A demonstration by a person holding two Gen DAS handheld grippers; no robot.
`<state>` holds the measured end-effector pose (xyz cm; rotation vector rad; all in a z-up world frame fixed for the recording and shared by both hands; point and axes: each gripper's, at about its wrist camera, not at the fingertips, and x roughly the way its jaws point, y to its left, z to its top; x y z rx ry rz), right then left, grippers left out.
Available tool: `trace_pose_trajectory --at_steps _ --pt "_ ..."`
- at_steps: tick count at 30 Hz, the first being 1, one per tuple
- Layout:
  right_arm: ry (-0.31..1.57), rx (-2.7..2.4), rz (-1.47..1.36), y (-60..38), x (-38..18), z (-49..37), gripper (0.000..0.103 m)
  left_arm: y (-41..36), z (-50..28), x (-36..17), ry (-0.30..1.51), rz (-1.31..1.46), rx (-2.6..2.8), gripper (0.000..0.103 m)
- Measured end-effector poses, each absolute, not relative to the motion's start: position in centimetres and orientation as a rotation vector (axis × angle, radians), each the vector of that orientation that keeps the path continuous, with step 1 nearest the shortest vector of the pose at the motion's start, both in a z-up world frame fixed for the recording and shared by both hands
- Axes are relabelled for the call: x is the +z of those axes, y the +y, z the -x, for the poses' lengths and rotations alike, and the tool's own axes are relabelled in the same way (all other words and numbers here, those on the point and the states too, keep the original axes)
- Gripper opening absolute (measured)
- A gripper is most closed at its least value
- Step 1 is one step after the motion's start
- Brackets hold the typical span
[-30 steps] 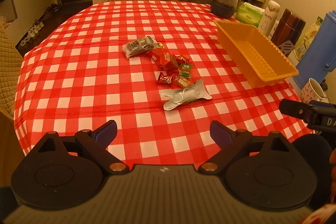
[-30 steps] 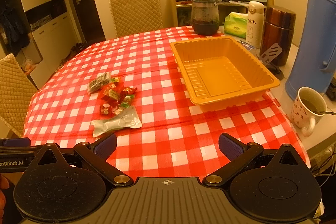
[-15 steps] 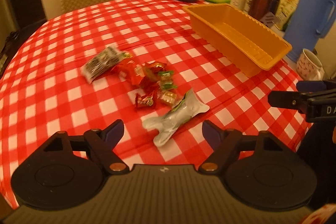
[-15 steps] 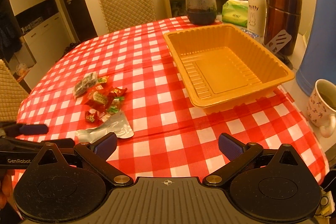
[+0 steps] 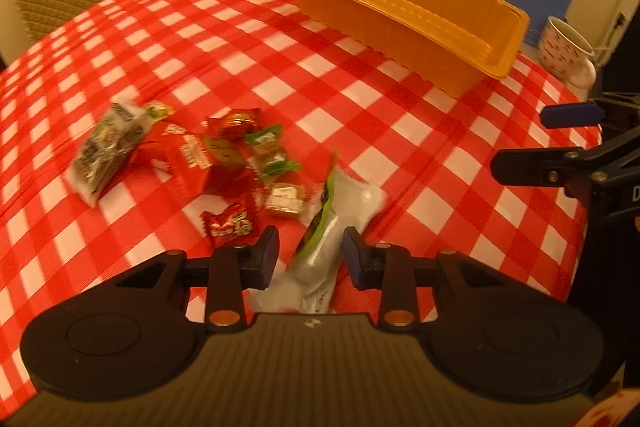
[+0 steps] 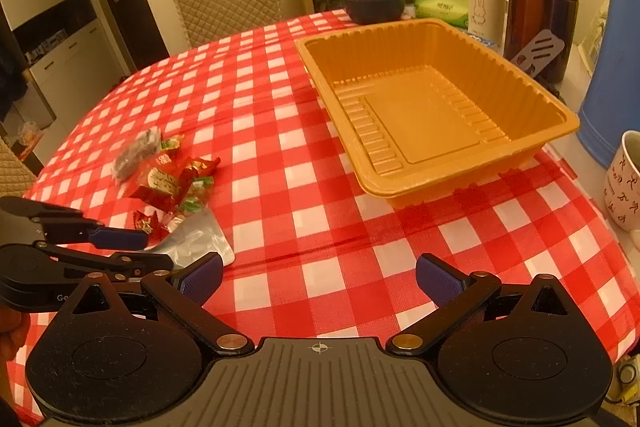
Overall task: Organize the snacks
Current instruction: 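Grasp the silver foil pouch with the left tool while the right tool reaches toward the snack pile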
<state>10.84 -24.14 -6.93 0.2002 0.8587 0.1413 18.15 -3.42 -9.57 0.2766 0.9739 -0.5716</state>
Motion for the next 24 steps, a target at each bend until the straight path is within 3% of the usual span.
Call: trace_pose_trajectory --at_steps 14,24 --pt "0.874 0.141 -0.205 -24.0 -7.7 -11.2 0.102 -4.2 -16.8 -10.1 0.991 -0.31 -0.549 0.023" --pt "0.869 0.234 -0.202 -22.2 -8.2 -11.4 0.102 -0.6 -13.4 -9.6 0.95 -0.233 -0.31 0.022"
